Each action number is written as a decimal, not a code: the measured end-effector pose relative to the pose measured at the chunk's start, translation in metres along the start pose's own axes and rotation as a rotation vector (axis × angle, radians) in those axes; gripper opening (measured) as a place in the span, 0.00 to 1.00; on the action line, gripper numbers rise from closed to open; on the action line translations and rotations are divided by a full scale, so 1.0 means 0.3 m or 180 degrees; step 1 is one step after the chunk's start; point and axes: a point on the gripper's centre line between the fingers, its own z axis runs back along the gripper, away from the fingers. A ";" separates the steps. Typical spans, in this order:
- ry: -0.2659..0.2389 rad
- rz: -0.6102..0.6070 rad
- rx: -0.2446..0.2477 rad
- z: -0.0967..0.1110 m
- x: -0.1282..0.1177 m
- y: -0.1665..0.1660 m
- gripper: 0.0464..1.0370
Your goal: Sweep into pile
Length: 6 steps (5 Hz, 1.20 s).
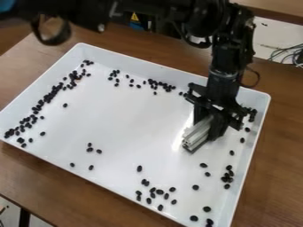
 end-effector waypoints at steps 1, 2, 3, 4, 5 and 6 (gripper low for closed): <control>0.0097 0.0060 0.0046 0.005 0.032 0.042 0.32; 0.0151 0.0159 0.0034 0.005 0.028 0.087 0.32; 0.0151 0.0277 -0.0008 0.004 0.006 0.155 0.32; 0.0162 0.0465 -0.0025 -0.003 -0.036 0.241 0.32; 0.0199 0.0681 -0.0090 -0.008 -0.089 0.347 0.32; 0.0220 0.0910 -0.0189 -0.012 -0.151 0.466 0.32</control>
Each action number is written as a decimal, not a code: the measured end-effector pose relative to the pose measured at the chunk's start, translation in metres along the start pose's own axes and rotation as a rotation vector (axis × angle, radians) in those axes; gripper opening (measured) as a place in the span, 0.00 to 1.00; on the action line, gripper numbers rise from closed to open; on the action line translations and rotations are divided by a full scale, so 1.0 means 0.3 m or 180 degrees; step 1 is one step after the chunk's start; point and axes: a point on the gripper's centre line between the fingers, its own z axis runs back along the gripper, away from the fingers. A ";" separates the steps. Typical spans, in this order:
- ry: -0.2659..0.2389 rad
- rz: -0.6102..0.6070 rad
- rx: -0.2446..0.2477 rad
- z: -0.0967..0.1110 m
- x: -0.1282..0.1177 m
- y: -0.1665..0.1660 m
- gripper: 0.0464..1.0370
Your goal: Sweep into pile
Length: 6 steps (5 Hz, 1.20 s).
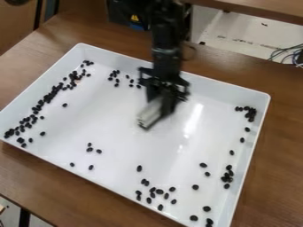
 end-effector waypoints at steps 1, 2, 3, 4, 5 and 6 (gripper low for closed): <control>-0.0019 0.0168 -0.0101 0.004 -0.018 0.096 0.32; -0.0040 0.0400 -0.0190 0.007 -0.043 0.196 0.32; -0.0185 0.0821 -0.0275 0.011 -0.096 0.361 0.32; -0.0264 0.1041 -0.0339 0.003 -0.182 0.441 0.32; -0.0297 0.1032 -0.0376 -0.002 -0.206 0.437 0.32; -0.0335 0.0893 -0.0357 0.002 -0.189 0.403 0.32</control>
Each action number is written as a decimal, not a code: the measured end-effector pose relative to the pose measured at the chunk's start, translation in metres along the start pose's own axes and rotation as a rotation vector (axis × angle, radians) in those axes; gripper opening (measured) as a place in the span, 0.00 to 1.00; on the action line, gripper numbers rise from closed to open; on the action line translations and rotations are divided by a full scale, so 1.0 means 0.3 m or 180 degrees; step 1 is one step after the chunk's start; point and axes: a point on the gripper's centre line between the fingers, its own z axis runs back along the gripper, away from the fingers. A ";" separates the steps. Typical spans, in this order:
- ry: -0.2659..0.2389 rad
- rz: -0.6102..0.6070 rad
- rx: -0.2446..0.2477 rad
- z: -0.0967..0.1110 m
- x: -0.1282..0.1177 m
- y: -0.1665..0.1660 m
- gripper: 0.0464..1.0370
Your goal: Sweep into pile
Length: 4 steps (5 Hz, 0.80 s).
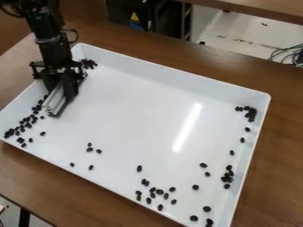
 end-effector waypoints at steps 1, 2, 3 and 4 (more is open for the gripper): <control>-0.0077 -0.0179 0.0010 0.028 0.000 -0.061 0.32; -0.0254 -0.0460 0.0111 0.090 0.005 -0.173 0.32; -0.0279 -0.0648 0.0227 0.095 -0.015 -0.270 0.32; -0.0325 -0.0798 0.0214 0.083 -0.011 -0.336 0.32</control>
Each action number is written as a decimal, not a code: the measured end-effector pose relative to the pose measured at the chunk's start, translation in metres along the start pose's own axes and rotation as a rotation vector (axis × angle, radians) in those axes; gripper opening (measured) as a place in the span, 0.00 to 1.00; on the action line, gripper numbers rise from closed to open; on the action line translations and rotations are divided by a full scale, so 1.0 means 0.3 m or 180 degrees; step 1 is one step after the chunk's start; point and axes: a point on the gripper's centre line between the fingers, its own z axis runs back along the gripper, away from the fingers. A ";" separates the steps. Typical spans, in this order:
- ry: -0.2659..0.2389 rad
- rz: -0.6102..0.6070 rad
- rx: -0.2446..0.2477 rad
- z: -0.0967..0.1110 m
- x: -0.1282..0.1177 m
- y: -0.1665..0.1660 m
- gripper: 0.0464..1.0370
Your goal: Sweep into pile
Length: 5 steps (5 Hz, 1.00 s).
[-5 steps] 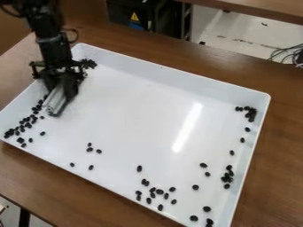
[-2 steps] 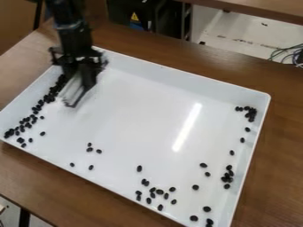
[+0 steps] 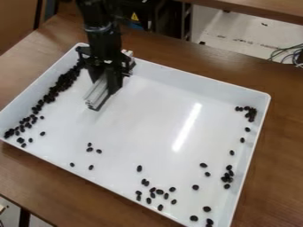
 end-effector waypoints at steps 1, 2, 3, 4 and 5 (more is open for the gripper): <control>0.0089 -0.0233 -0.0049 -0.093 0.015 -0.078 0.32; 0.0135 -0.0356 -0.0047 -0.136 -0.006 -0.137 0.32; 0.0017 -0.0380 -0.0116 -0.137 -0.024 -0.150 0.37; 0.0045 -0.0420 -0.0075 -0.137 -0.040 -0.145 0.67; -0.0001 -0.0263 0.0059 -0.085 -0.064 -0.139 0.94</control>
